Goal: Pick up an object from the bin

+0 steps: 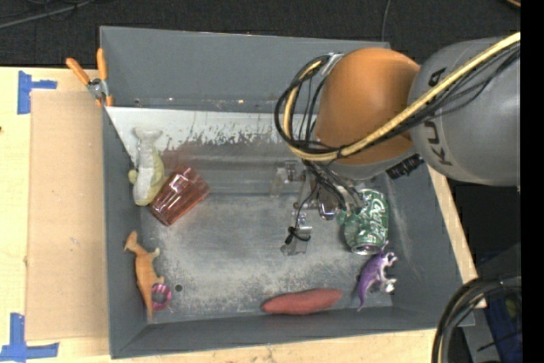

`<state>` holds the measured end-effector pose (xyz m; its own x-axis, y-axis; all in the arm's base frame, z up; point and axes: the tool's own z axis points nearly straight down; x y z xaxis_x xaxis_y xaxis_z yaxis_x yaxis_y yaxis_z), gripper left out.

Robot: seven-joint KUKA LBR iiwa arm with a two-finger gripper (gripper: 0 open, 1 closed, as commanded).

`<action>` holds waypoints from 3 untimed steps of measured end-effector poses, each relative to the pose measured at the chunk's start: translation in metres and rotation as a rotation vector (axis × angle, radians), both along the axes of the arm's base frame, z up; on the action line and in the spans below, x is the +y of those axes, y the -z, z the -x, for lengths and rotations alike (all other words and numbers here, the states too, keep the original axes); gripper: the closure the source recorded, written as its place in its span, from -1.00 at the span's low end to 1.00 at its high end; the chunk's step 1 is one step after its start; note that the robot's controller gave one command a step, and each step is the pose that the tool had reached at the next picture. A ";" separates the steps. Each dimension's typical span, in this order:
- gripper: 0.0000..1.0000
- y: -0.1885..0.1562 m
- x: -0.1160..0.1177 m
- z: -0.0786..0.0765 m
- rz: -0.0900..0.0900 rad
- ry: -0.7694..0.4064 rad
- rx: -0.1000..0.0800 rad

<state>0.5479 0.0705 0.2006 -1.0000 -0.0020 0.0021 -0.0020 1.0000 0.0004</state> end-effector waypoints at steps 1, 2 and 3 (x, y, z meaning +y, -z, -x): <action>-1.00 0.059 -0.030 0.031 0.000 -0.122 0.002; -1.00 0.066 -0.070 0.077 -0.002 -0.289 0.007; -1.00 0.057 -0.049 0.078 -0.002 -0.418 0.003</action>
Offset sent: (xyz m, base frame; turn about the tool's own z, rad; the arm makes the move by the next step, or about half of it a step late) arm -0.0749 -0.0698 -0.0640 -0.2882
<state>0.4696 0.0210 0.1438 -0.9130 -0.4080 0.0046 -0.4080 0.9130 0.0031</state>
